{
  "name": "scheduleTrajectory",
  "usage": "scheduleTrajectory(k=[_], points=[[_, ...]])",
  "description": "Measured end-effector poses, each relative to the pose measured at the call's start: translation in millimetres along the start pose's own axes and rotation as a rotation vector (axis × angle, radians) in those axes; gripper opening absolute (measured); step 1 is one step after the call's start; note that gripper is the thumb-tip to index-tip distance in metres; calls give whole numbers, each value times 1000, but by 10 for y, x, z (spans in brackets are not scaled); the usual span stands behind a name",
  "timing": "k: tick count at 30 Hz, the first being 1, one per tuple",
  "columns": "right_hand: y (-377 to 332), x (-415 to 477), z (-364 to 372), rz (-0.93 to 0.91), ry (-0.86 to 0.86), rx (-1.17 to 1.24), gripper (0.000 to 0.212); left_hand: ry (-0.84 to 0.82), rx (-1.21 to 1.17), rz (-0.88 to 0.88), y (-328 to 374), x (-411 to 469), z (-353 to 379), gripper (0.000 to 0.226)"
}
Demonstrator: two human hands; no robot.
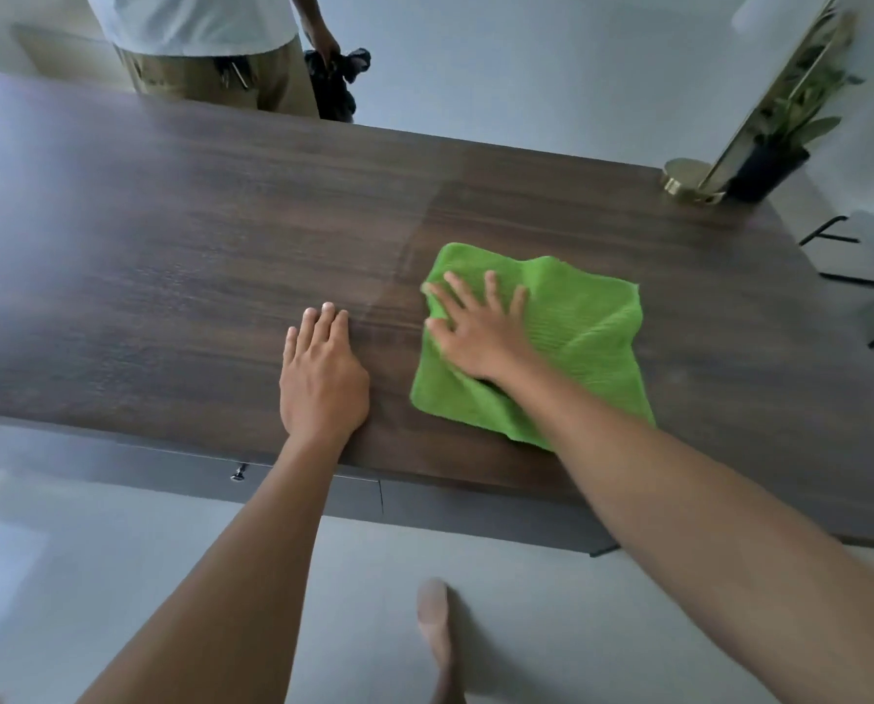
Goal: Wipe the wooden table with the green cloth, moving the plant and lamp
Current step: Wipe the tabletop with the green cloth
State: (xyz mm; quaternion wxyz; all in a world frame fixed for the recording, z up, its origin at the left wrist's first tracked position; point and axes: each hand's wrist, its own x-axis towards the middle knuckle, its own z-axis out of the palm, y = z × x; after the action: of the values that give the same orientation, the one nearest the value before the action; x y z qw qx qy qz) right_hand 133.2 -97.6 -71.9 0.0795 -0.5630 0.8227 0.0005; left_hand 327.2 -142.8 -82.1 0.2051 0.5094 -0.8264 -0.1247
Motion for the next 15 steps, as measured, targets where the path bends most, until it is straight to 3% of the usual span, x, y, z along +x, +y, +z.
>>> scheduleTrajectory(k=[4, 7, 12, 15], points=[[-399, -656, 101, -247, 19, -30, 56, -6, -102, -39, 31, -33, -88, 53], [-104, -1399, 202, -356, 38, 3, 55, 7, -103, 1, 30, -68, -104, 45], [1077, -1360, 26, -56, -3, 15, 58, -163, 5, 246, 165, -101, -9, 54], [1213, -851, -36, 109, -49, -18, 57, -200, 44, 287, 497, -180, 162, 58]])
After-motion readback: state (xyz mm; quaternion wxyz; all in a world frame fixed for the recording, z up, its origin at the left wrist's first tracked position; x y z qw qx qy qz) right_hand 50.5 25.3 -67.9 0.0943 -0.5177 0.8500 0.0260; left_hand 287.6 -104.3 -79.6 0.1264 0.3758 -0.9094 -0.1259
